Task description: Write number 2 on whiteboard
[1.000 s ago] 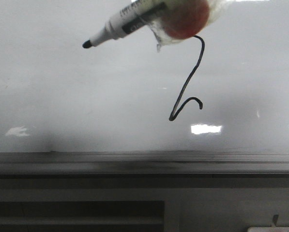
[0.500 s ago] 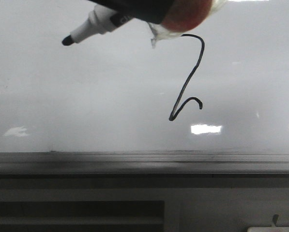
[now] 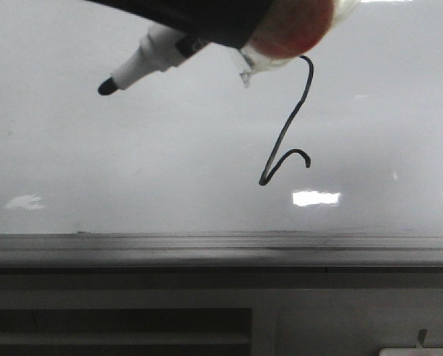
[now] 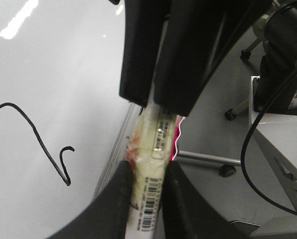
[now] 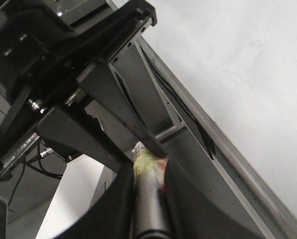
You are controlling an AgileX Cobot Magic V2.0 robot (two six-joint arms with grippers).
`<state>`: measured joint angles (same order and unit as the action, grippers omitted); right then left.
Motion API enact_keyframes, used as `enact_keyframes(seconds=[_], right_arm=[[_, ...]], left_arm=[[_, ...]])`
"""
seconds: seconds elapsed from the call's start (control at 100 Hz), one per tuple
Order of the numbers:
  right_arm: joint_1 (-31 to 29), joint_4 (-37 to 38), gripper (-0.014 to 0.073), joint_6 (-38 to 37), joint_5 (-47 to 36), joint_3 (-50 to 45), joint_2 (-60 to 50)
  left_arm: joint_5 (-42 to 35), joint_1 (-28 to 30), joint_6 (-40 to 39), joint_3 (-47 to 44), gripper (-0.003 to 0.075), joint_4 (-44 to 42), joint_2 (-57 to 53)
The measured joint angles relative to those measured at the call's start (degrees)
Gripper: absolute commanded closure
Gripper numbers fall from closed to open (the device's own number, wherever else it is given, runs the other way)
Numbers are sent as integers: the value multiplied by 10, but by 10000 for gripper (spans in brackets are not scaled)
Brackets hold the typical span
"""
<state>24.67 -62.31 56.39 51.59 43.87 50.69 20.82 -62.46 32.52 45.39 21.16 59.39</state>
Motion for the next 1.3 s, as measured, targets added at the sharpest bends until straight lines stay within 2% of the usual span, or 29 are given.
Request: enact_keyframes(seconds=[0.08, 0.11, 0.15, 0.28, 0.46, 0.66, 0.82, 1.03, 1.3], right_arm=[[-1, 0, 175, -3, -6, 0, 0], [-1, 0, 130, -6, -9, 0, 0], [-1, 0, 115, -8, -17, 0, 0], [-1, 0, 130, -17, -69, 0, -12], [-1, -1, 130, -25, -165, -14, -72], [-1, -10, 130, -44, -281, -77, -166], [-2, -45, 130, -49, -351, -138, -227], [-2, -79, 130, -50, -381, -179, -250], [-2, -85, 130, -50, -385, -182, -250]], left_arm=[[-9, 0, -8, 0, 741, 0, 0], [-11, 1, -11, 0, 741, 0, 0], [-13, 5, -14, 0, 741, 0, 0], [-17, 23, -30, 0, 741, -8, -13], [-61, 83, -81, -21, 741, -16, -56], [-150, 127, -160, -91, 741, -11, -118], [-242, 140, -183, -148, 741, 36, -130], [-357, 140, -188, -175, 741, 124, -82], [-381, 125, -189, -175, 741, 193, -3]])
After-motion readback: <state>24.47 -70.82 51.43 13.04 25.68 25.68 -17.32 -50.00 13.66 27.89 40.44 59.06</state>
